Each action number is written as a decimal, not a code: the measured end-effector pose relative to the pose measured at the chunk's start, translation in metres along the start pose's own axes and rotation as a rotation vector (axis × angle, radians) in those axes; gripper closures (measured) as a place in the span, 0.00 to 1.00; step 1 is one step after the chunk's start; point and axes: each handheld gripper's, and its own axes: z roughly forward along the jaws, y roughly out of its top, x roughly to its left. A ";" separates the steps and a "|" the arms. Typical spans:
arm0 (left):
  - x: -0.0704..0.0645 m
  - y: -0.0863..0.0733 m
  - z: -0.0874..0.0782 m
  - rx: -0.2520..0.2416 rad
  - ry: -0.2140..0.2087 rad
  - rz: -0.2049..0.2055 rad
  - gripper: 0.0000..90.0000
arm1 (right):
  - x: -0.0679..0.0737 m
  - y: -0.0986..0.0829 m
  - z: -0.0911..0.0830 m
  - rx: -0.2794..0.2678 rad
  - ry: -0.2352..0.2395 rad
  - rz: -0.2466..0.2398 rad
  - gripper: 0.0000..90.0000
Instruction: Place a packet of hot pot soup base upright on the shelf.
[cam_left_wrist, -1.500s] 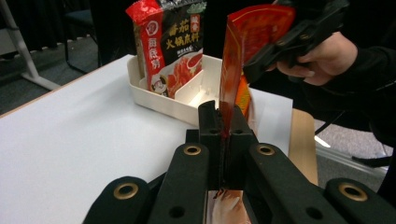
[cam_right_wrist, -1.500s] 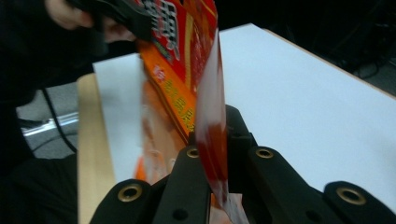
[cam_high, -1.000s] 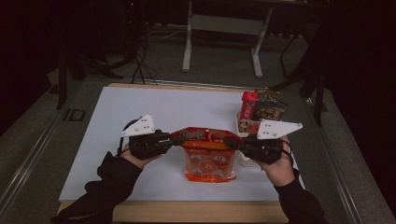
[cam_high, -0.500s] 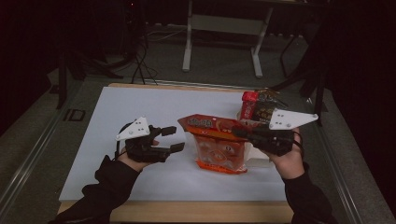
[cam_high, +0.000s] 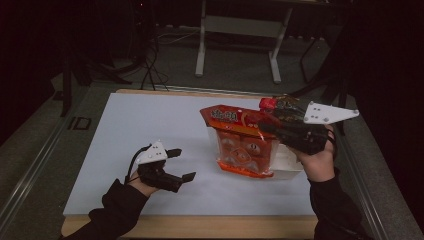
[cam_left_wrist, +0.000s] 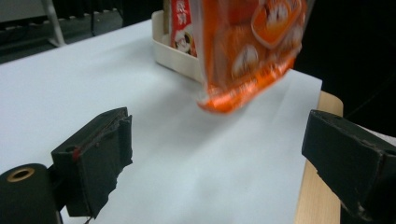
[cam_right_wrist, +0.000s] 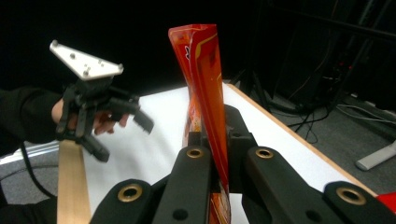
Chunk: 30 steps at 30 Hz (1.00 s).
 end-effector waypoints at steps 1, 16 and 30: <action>0.000 -0.002 0.001 0.003 0.000 -0.002 0.10 | -0.003 0.001 -0.002 -0.001 -0.003 0.007 1.00; -0.006 -0.035 -0.002 0.035 0.028 -0.017 0.10 | -0.033 0.007 -0.032 -0.011 -0.127 0.032 1.00; -0.002 -0.057 -0.012 0.065 0.066 -0.060 0.10 | -0.056 -0.004 -0.060 0.002 -0.232 0.070 1.00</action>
